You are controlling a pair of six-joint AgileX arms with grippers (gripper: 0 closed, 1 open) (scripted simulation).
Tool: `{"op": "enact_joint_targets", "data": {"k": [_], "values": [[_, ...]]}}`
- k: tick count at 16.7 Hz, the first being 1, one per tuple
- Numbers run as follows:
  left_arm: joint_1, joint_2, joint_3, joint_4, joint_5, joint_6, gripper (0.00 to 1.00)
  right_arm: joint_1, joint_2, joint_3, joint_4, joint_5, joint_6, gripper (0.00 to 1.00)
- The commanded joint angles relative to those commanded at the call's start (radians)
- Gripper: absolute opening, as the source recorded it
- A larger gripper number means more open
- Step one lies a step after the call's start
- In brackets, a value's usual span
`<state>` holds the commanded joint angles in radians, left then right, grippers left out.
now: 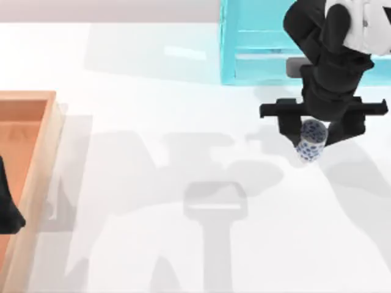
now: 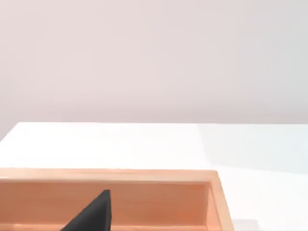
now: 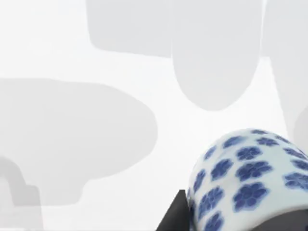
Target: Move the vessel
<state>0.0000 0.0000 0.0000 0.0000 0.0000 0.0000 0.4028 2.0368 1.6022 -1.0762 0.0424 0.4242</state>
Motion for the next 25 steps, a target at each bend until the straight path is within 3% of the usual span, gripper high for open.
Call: {"op": "enact_joint_targets", "data": {"k": [4,7,14,21,25], "values": [[0.000,0.000,0.000,0.000,0.000,0.000,1.00,-0.209,-0.219,-0.247,0.023,-0.018,-0.224,0.00],[0.000,0.000,0.000,0.000,0.000,0.000,1.00,-0.291,-0.300,-0.321,0.054,-0.037,-0.300,0.00],[0.000,0.000,0.000,0.000,0.000,0.000,1.00,-0.294,-0.298,-0.335,0.074,-0.038,-0.304,0.00],[0.000,0.000,0.000,0.000,0.000,0.000,1.00,-0.296,-0.220,-0.459,0.284,-0.040,-0.302,0.00],[0.000,0.000,0.000,0.000,0.000,0.000,1.00,-0.296,-0.208,-0.476,0.309,-0.040,-0.301,0.00]]}}
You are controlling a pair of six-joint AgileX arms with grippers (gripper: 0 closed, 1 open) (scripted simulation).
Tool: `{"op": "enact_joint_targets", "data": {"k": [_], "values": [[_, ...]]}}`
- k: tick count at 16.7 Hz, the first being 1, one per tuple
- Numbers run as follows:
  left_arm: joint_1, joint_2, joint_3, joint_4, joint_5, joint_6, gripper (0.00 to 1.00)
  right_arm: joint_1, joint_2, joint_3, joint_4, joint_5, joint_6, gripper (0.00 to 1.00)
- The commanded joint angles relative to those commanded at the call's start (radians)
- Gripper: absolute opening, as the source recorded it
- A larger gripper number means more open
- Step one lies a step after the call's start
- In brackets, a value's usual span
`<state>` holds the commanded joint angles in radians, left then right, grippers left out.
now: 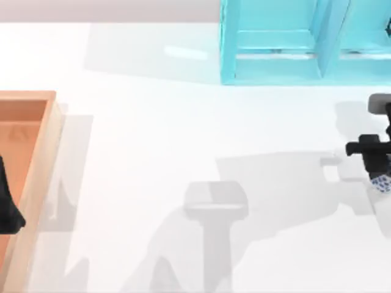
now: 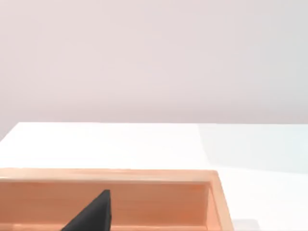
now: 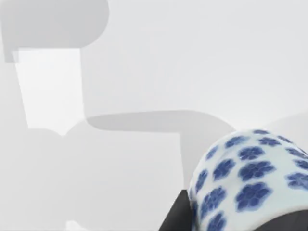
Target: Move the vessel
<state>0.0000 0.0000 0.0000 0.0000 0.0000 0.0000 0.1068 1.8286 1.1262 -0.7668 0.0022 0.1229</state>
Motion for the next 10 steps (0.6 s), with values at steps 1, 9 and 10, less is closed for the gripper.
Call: {"op": "enact_joint_targets", "data": {"k": [1,9,10], "values": [[0.000,0.000,0.000,0.000,0.000,0.000,1.00,0.000,0.000,0.000,0.000,0.000,0.000,0.00],[0.000,0.000,0.000,0.000,0.000,0.000,1.00,0.000,0.000,0.000,0.000,0.000,0.000,0.60],[0.000,0.000,0.000,0.000,0.000,0.000,1.00,0.000,0.000,0.000,0.000,0.000,0.000,0.68]]}}
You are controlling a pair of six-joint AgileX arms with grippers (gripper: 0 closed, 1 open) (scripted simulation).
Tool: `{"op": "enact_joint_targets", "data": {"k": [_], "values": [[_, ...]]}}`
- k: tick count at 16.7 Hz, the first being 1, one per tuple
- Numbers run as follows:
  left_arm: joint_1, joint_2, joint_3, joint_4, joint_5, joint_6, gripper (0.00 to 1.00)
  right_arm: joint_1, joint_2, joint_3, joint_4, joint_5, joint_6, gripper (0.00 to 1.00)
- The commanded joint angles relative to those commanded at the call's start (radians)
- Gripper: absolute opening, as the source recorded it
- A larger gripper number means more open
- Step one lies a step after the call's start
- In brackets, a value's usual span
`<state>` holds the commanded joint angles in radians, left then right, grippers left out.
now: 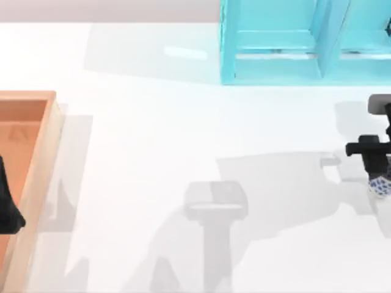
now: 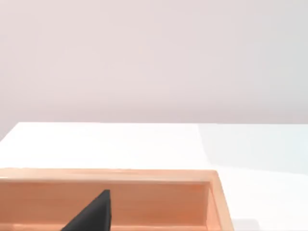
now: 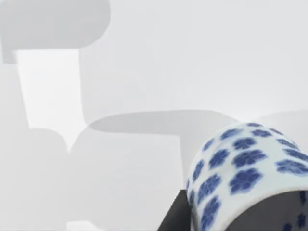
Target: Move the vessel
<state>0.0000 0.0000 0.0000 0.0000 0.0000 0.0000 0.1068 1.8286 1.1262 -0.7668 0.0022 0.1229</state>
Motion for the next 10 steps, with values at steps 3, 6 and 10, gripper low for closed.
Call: {"op": "enact_joint_targets", "data": {"k": [3,6,10], "values": [[0.000,0.000,0.000,0.000,0.000,0.000,1.00,0.000,0.000,0.000,0.000,0.000,0.000,0.90],[0.000,0.000,0.000,0.000,0.000,0.000,1.00,0.000,0.000,0.000,0.000,0.000,0.000,1.00],[0.000,0.000,0.000,0.000,0.000,0.000,1.00,0.000,0.000,0.000,0.000,0.000,0.000,1.00]]}}
